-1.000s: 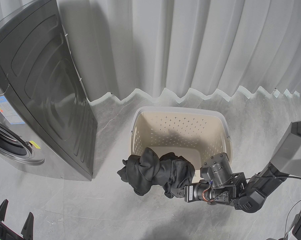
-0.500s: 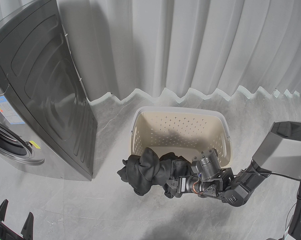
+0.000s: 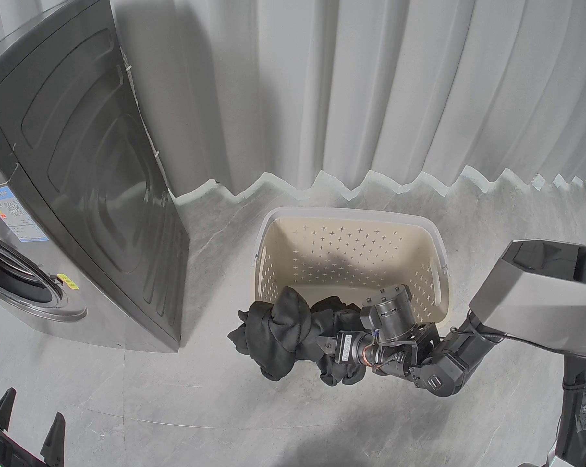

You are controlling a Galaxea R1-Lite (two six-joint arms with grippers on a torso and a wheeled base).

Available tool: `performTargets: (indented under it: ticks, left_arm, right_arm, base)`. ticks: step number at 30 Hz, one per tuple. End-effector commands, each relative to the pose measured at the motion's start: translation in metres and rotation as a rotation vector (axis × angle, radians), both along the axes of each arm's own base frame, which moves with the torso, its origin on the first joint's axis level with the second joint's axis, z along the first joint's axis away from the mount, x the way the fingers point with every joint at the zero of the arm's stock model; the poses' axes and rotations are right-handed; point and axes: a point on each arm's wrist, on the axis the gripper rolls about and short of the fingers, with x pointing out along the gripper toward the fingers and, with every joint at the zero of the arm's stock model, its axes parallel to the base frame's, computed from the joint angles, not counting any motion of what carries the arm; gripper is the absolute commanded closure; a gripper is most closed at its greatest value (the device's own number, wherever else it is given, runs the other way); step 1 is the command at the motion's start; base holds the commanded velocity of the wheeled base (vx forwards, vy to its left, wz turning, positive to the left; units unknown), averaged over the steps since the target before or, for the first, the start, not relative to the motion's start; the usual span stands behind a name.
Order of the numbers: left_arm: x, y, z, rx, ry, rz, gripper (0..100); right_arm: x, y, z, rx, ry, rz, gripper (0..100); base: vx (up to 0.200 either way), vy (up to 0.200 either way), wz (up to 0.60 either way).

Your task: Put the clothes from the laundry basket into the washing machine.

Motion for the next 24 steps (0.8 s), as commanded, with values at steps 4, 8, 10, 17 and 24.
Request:
performTargets:
  ticks: [4,8,10,17,24]
  left_arm:
    - [0.000,0.000,-0.005,0.000,0.003,0.001,0]
    - [0.000,0.000,-0.005,0.000,0.001,0.001,0]
    - [0.000,0.000,-0.005,0.000,0.003,0.001,0]
    - [0.000,0.000,-0.005,0.000,0.000,0.001,0]
    - [0.000,0.000,-0.005,0.000,0.001,0.002,0]
  right_arm:
    - [0.006,-0.002,-0.008,-0.007,0.000,-0.017,0]
    - [0.005,-0.002,-0.008,-0.005,0.001,-0.017,100]
    - [0.005,-0.002,-0.008,-0.005,-0.001,-0.016,100]
    - [-0.003,-0.003,0.002,0.004,-0.008,-0.005,100]
    - [-0.022,-0.006,0.033,0.036,-0.051,0.023,100]
  base:
    - [0.000,0.000,0.00]
    - [0.000,0.000,0.00]
    - [0.000,0.000,0.00]
    - [0.000,0.000,0.00]
    - [0.000,0.000,0.00]
